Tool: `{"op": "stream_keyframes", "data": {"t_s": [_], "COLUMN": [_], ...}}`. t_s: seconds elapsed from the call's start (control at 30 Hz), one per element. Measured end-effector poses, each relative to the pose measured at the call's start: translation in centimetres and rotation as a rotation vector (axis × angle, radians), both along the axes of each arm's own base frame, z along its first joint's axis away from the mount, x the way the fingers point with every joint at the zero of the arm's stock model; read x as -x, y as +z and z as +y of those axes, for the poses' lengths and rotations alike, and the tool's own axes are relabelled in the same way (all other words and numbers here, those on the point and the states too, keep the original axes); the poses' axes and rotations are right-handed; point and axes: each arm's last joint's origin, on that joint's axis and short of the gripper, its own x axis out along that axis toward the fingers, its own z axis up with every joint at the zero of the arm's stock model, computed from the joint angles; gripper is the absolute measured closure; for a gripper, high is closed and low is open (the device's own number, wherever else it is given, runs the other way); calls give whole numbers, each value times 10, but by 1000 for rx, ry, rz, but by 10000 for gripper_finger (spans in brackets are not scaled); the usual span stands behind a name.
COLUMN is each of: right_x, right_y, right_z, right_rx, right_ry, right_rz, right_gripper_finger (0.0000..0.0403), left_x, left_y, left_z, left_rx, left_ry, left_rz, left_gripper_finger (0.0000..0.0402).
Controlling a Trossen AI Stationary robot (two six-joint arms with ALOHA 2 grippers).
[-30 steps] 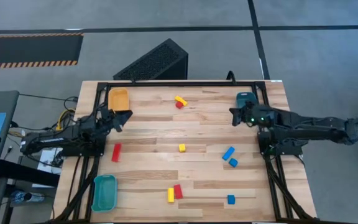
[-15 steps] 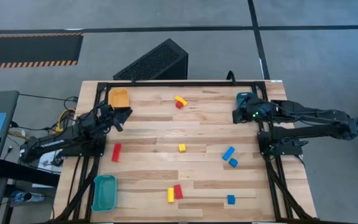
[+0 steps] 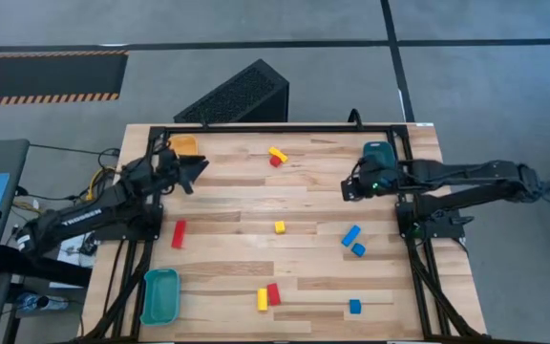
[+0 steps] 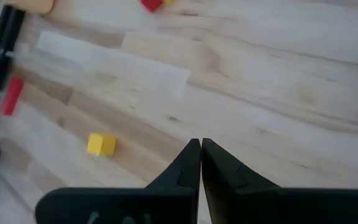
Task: Sort & place blocks by color
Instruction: Put the top blue block into the blue bin
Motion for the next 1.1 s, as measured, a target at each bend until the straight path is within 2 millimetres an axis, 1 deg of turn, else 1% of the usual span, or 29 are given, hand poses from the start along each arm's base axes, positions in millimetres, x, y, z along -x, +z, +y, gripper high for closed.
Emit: {"op": "stream_keyframes", "data": {"t_s": [0.1, 0.17, 0.27, 0.37, 0.5, 0.63, 0.7, 0.83, 0.97, 1.1], "right_x": [1, 5, 11, 13, 9, 4, 5, 13, 27, 35], "right_y": [1, 1, -4, -8, -17, -23, -24, -18, -9, -5], "right_z": [6, 8, 9, 13, 18, 22, 24, 23, 18, 13], "right_rx": [-2, 12, 20, 35, 62, 66, 54, 33, 60, 140], "right_ry": [18, 25, 23, 29, 52, 75, 99, 143, 145, 149], "right_rz": [-7, 19, 107, 167, 250, 299, 309, 291, 273, 284], "right_gripper_finger": [364, 359, 342, 319, 279, 240, 224, 202, 188, 180], "left_x": [-7, -12, -22, -35, -55, -72, -79, -90, -97, -103], "left_y": [15, 17, 20, 26, 26, 29, 33, 53, 71, 81], "left_z": [8, 16, 28, 40, 55, 68, 72, 72, 68, 62], "left_rx": [-55, -76, -59, -25, 19, 56, 91, 51, 1, -33], "left_ry": [-3, 7, -12, -62, -100, -57, -44, -76, -68, -44], "left_rz": [71, 150, 210, 234, 306, 341, 330, 295, 296, 287], "left_gripper_finger": [273, 273, 273, 273, 273, 273, 273, 273, 273, 272]}}
